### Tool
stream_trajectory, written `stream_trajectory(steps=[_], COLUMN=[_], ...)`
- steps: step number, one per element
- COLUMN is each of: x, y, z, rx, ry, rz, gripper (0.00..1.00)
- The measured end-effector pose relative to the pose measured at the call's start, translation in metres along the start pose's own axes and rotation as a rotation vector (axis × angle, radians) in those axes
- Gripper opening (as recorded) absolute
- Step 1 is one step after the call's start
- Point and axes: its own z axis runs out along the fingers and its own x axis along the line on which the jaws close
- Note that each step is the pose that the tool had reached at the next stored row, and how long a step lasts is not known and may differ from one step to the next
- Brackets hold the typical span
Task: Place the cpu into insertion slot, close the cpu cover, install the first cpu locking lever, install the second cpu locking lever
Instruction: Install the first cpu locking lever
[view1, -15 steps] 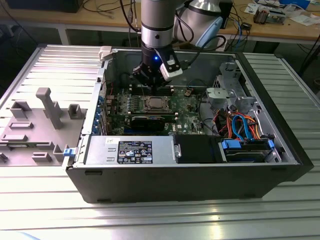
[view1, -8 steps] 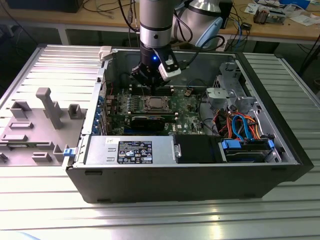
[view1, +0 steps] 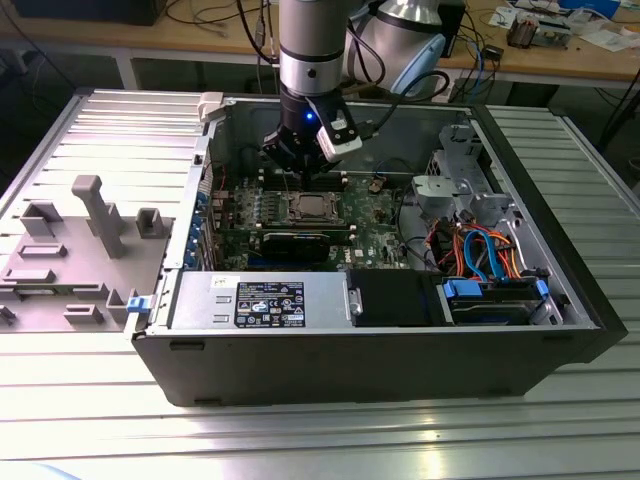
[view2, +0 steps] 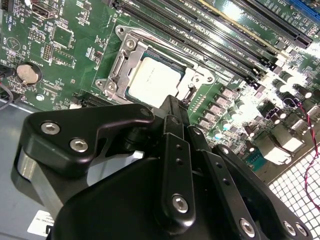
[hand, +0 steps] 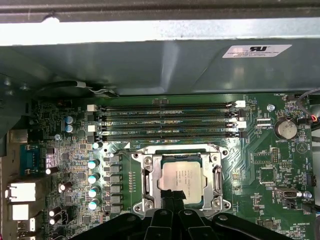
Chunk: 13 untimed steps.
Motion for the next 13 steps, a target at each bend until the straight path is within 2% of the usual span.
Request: stream_trajectory(steps=[7,13], x=[0.0048,0.0212], y=[-0.0002,-0.0004], z=[-0.0001,-0.0003], rx=[0.0,0.0], ry=[0.0,-0.0008], rz=[0.0,0.0], gripper=[0.11,0.11])
